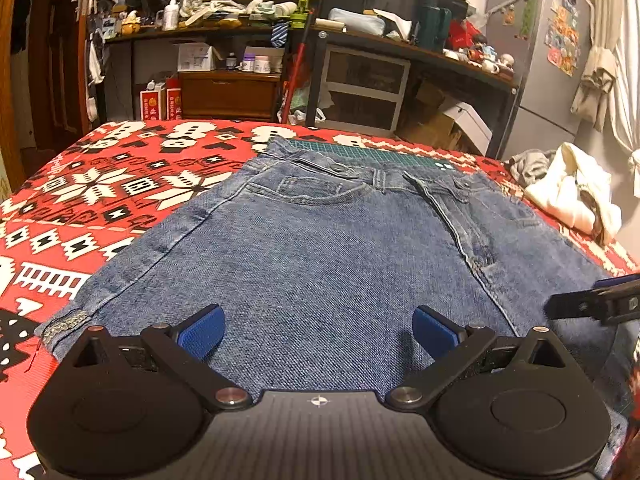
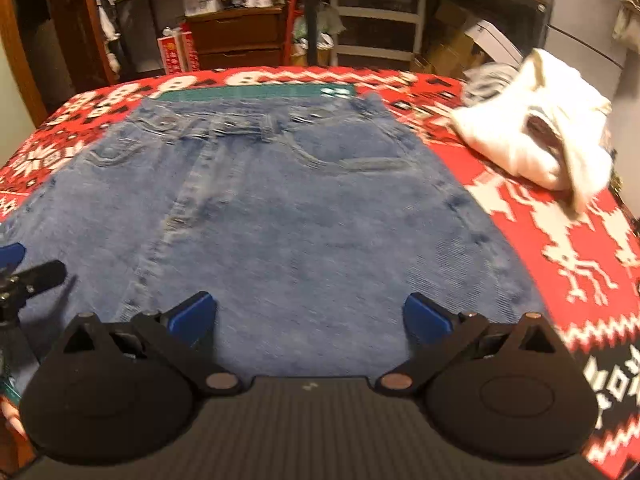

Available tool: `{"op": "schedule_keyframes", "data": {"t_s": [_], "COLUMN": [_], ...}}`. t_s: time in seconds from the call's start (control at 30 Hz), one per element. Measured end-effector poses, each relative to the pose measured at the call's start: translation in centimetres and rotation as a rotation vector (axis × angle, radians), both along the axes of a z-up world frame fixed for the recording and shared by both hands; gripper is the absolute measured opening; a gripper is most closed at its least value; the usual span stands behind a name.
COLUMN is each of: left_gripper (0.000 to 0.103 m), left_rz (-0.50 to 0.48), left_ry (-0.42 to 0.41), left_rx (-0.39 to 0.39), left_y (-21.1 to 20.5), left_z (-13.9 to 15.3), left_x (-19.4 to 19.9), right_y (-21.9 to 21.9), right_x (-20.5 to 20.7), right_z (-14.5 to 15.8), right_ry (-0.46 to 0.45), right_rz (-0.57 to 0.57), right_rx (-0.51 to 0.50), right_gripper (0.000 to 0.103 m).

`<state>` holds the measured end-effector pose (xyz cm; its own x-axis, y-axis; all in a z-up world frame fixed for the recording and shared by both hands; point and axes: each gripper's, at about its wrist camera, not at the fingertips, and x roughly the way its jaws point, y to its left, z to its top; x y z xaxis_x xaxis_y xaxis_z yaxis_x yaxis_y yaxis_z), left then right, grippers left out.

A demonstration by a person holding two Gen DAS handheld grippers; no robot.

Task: Fold clothes

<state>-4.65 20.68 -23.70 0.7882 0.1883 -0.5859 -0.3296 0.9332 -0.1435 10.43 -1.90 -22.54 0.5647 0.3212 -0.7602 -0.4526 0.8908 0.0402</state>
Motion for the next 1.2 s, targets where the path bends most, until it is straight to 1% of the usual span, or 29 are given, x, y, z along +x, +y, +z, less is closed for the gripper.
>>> {"op": "schedule_keyframes", "data": {"t_s": [0.13, 0.2, 0.27, 0.33, 0.37, 0.53, 0.63, 0.77, 1.1, 1.2], "left_gripper": [0.099, 0.096, 0.093, 0.087, 0.086, 0.085, 0.085, 0.085, 0.086, 0.086], "left_rz": [0.062, 0.076, 0.089, 0.103, 0.11, 0.124, 0.108, 0.084, 0.078, 0.078], "left_ry": [-0.044, -0.047, -0.049, -0.052, -0.053, -0.063, -0.065, -0.057, -0.045, -0.04], "left_rx": [-0.013, -0.031, -0.049, -0.066, -0.075, -0.102, -0.104, -0.111, -0.117, -0.113], "left_y": [1.1, 1.5, 2.0, 2.4, 2.7, 3.9, 3.6, 3.3, 2.8, 3.1], "left_z": [0.8, 0.8, 0.7, 0.7, 0.7, 0.9, 0.9, 0.7, 0.6, 0.4], "left_x": [-0.6, -0.6, -0.7, -0.7, -0.8, -1.4, -1.3, -1.0, -1.0, -0.8], "right_y": [2.7, 4.0, 5.6, 7.1, 7.7, 10.3, 10.2, 9.4, 7.2, 6.7], "right_x": [-0.6, -0.4, 0.2, 1.1, 1.6, 4.7, 4.7, 3.1, -2.1, -3.3], "right_z": [0.9, 1.2, 1.3, 1.2, 1.0, -1.0, -1.4, -1.5, -0.6, -0.3], "right_ry": [-0.026, -0.031, -0.032, -0.037, -0.036, 0.005, -0.018, -0.025, 0.082, 0.111], "right_rz": [0.082, 0.09, 0.079, 0.068, 0.062, -0.01, -0.02, -0.006, 0.065, 0.055], "right_rx": [0.006, 0.018, 0.025, 0.024, 0.017, -0.075, -0.06, -0.061, -0.103, -0.119], "right_gripper": [0.103, 0.103, 0.103, 0.103, 0.103, 0.103, 0.103, 0.103, 0.103, 0.103]}}
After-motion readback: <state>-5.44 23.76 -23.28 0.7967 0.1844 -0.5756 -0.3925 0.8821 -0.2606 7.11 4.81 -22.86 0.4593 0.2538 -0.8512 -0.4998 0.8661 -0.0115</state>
